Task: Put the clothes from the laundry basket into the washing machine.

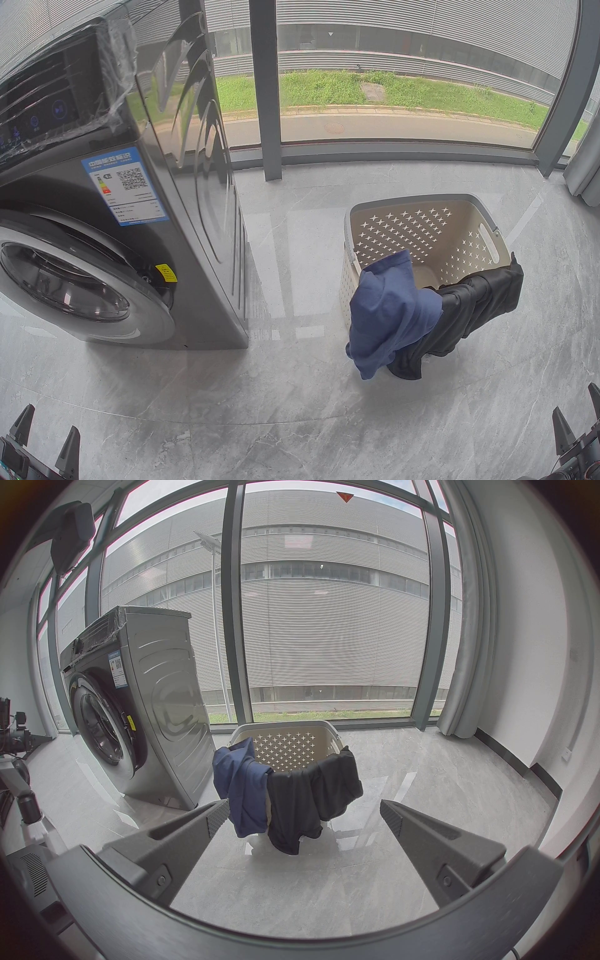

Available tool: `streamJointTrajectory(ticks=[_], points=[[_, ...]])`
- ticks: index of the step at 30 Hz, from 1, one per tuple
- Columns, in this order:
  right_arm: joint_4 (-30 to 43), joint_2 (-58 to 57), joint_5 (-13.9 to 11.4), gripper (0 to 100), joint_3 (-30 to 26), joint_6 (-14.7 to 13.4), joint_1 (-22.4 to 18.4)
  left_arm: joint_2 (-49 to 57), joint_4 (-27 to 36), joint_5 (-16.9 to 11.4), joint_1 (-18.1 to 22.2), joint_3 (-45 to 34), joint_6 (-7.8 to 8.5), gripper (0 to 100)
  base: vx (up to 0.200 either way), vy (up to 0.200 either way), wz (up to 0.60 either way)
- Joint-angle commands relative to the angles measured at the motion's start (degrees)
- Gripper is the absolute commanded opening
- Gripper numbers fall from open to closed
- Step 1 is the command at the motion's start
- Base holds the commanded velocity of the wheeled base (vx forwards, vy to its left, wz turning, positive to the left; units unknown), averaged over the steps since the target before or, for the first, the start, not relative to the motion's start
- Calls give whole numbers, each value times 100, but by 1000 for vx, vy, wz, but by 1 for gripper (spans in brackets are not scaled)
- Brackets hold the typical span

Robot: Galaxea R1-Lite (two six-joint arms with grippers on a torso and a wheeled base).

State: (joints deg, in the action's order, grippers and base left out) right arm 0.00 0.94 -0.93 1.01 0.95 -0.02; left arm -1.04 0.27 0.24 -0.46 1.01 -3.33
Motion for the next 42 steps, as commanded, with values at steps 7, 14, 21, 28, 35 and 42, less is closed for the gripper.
streamJointTrajectory(ticks=[7,14,21,28,35,42], points=[[0,-94,5,100,-101,2,-6,104,0,2,2,-92,-1,100,0,0,257],[0,-94,5,100,-101,2,-6,104,0,2,2,-92,-1,100,0,200,0],[0,-94,5,100,-101,2,-6,104,0,2,2,-92,-1,100,0,143,0],[0,-94,5,100,-101,2,-6,104,0,2,2,-92,-1,100,0,0,514],[0,-94,5,100,-101,2,-6,104,0,2,2,-92,-1,100,0,29,0],[0,-94,5,100,-101,2,-6,104,8,2,2,-92,-1,100,0,200,0]])
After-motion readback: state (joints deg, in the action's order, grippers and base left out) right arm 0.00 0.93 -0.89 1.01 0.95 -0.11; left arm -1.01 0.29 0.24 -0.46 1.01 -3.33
